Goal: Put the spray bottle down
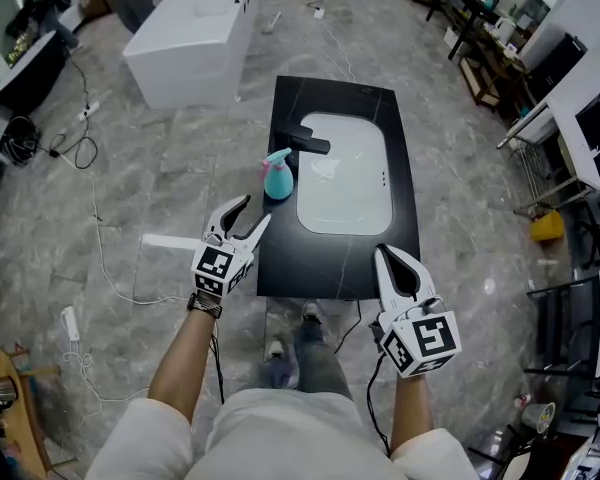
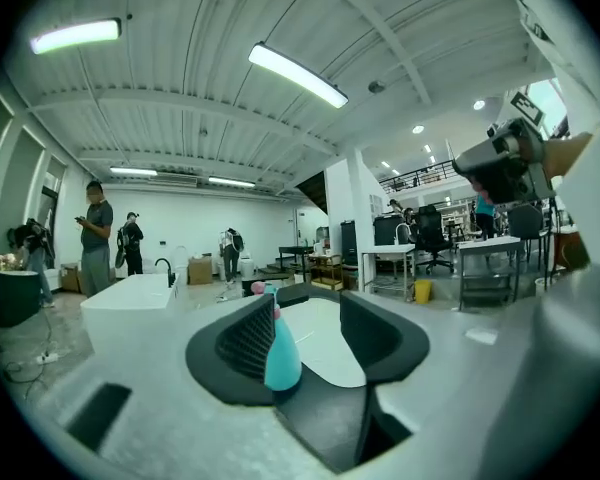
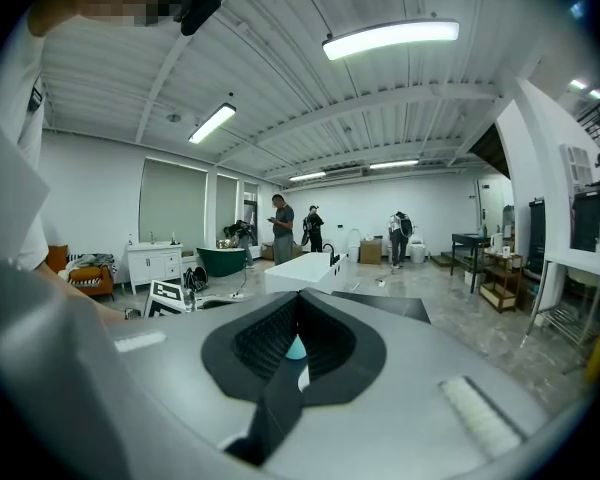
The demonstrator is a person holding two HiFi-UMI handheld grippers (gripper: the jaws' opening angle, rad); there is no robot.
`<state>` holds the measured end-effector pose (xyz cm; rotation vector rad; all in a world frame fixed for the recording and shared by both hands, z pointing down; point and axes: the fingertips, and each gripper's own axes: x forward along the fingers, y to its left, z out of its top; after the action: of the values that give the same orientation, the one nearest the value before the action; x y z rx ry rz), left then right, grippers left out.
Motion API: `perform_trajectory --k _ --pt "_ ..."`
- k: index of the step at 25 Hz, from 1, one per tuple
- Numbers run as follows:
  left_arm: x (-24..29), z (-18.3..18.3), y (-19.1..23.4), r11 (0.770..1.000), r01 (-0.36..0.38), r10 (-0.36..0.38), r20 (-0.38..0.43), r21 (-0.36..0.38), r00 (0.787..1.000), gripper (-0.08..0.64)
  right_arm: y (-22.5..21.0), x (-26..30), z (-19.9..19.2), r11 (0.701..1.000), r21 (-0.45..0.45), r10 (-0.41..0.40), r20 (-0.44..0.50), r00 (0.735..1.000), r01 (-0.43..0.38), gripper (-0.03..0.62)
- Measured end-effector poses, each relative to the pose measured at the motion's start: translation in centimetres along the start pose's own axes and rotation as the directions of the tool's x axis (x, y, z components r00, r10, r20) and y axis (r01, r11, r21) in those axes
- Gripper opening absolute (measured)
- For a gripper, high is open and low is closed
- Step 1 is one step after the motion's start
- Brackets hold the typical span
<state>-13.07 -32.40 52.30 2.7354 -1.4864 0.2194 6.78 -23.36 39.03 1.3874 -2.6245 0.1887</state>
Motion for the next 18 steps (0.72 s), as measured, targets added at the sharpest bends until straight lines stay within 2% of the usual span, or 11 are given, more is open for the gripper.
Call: perform_trajectory --k 5,9,12,14,18 --pt "-2.5 2.4 -2.6 0.998 0.066 -0.066 -0.019 -0.021 0.998 0.171 1.2 -1.6 1.0 1.0 -0.021 -0.006 0.023 1.0 0.006 0.006" --pt "-4.9 4.5 -4.8 0.993 0.113 -0.115 -0.026 -0.042 0.993 0.085 2.0 -3.0 1.5 0.999 -0.031 -0.008 0.035 0.999 0.009 0.006" --pt "-6.4 6.3 -6.7 0.981 0.177 -0.179 -0.016 -0.082 0.984 0.078 2.1 -4.0 2.2 0.999 -0.033 -0.015 0.052 0.999 0.017 0.006" --pt "-7.3 7.2 -7.8 0.98 0.19 -0.192 -0.022 -0.061 0.981 0.078 2.3 -4.5 2.7 0.999 -0.037 -0.019 0.064 0.998 0.022 0.006" --pt "-9.0 9.4 -8.9 0.985 0.172 -0.173 -0.016 -0.02 0.985 0.06 2.9 -5.6 3.7 0.999 -0.046 -0.013 0.087 0.996 0.017 0.006"
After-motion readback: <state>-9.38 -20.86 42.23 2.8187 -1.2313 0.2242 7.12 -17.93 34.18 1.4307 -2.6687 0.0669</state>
